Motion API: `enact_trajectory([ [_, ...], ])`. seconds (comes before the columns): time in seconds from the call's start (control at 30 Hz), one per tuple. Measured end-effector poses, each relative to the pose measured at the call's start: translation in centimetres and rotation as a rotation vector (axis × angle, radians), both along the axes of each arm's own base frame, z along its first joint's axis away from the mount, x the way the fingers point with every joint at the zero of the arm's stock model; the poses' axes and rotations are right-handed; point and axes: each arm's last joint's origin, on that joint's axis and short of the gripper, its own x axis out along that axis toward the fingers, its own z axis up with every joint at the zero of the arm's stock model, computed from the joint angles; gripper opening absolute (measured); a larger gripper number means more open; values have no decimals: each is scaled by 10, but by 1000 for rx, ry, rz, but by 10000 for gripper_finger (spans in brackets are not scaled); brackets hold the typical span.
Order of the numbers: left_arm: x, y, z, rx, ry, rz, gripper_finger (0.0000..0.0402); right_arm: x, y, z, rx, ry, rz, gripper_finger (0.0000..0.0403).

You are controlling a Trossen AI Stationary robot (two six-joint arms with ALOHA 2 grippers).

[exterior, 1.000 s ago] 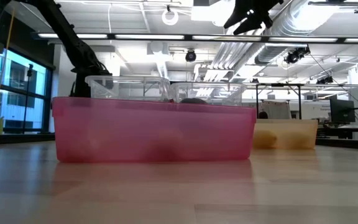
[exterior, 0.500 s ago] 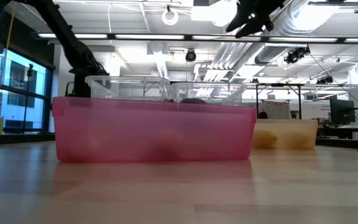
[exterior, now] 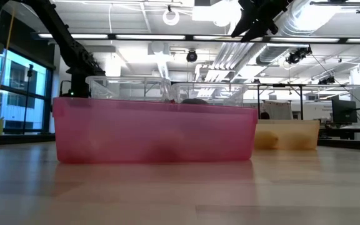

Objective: Sort produce into baskets
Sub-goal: Put the white garlic into the pink bin

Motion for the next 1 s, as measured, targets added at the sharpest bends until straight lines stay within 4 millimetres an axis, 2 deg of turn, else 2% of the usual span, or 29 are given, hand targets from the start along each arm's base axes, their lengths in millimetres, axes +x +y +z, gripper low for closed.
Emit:
enact_trajectory([
  [0.1,-1,0,0,-2,1,-15,10,-2,-3,-1,5,5,-13,257],
  [0.2,3,6,2,62,-86,14,6,-5,-7,-1,15,0,-10,257],
  [0.27,10,15,10,140,-117,-55,1,-6,-9,0,20,-11,-3,257],
  [0.33,18,19,22,166,-67,-158,1,-7,-11,0,22,-19,13,257],
  [0.43,23,9,30,35,109,-293,0,-9,-15,1,13,-18,44,257],
  [0.57,27,-18,20,-143,279,-312,0,-11,-20,2,-3,-21,60,257],
  [0.67,37,-27,17,-122,332,-366,0,-13,-25,1,10,-26,67,257],
  [0.8,44,-39,7,-99,401,-308,0,-12,-29,-2,36,-34,77,257],
  [1.0,44,-33,3,43,451,-205,0,-8,-33,-7,89,-52,81,257],
])
